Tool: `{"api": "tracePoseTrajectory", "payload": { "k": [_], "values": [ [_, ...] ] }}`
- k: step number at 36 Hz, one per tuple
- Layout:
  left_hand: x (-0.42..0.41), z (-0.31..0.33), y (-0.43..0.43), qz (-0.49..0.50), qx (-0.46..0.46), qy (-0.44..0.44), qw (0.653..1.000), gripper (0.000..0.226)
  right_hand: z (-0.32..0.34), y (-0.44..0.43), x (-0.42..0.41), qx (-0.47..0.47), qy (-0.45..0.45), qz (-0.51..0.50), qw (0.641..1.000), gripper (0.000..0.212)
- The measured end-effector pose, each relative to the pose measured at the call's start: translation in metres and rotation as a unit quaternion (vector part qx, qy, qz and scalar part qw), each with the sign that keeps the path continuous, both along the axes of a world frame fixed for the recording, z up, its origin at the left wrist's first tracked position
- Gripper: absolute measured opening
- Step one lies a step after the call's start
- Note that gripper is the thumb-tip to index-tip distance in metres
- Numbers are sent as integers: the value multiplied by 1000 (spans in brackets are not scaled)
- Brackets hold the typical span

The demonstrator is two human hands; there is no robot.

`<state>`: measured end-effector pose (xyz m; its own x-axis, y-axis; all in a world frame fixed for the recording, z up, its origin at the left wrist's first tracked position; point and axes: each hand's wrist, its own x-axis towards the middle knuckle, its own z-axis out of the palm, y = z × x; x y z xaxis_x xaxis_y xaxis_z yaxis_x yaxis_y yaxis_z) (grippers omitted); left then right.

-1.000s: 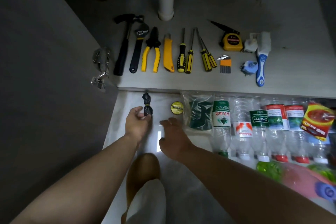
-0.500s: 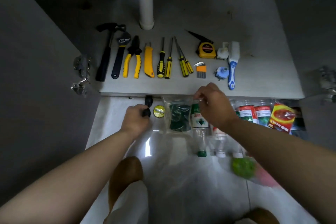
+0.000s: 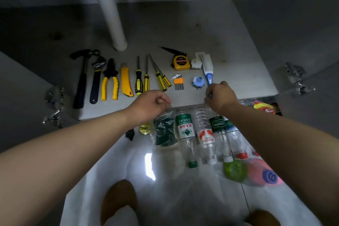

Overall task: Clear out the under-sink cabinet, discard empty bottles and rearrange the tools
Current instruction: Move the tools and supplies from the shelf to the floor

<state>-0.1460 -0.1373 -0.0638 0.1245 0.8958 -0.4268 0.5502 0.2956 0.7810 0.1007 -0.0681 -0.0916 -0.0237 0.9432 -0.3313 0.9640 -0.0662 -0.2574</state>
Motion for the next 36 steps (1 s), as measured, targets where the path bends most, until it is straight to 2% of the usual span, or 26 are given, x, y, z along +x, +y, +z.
{"api": "tracePoseTrajectory", "payload": {
  "k": [3, 8, 10, 12, 14, 17, 22, 25, 28, 33, 36],
  "values": [
    [10, -6, -4, 32, -18, -43, 998, 15, -2, -3, 4, -21, -15, -27, 999, 33],
    [22, -16, -18, 56, -48, -93, 993, 18, -6, -14, 15, -70, 35, -123, 989, 48],
    [24, -19, -24, 77, -58, -115, 989, 16, -6, -20, 19, -83, 57, -136, 986, 37],
    [28, -21, -30, 92, -61, -132, 985, 15, -3, -28, 21, -82, 112, -153, 979, 22],
    [32, -22, -35, 96, -63, -151, 982, 15, 3, -36, 20, -74, 166, -167, 969, 15],
    [36, -22, -41, 89, -75, -194, 974, 18, 14, -54, 12, -76, 199, -133, 968, 22],
    [38, -16, -46, 69, -84, -264, 958, 41, 25, -98, -18, -130, 250, 1, 959, 29],
    [28, -19, -55, 79, -89, -279, 953, 32, 22, -123, -39, -134, 247, 64, 958, 32],
    [8, -28, -72, 107, -97, -275, 951, 28, 15, -140, -59, -146, 248, 80, 954, 38],
    [-24, -55, -109, 206, -131, -306, 920, 22, 5, -145, -75, -192, 291, 49, 936, 16],
    [-42, -73, -134, 278, -136, -290, 906, 19, 3, -142, -75, -163, 262, 62, 949, 0]
  ]
}}
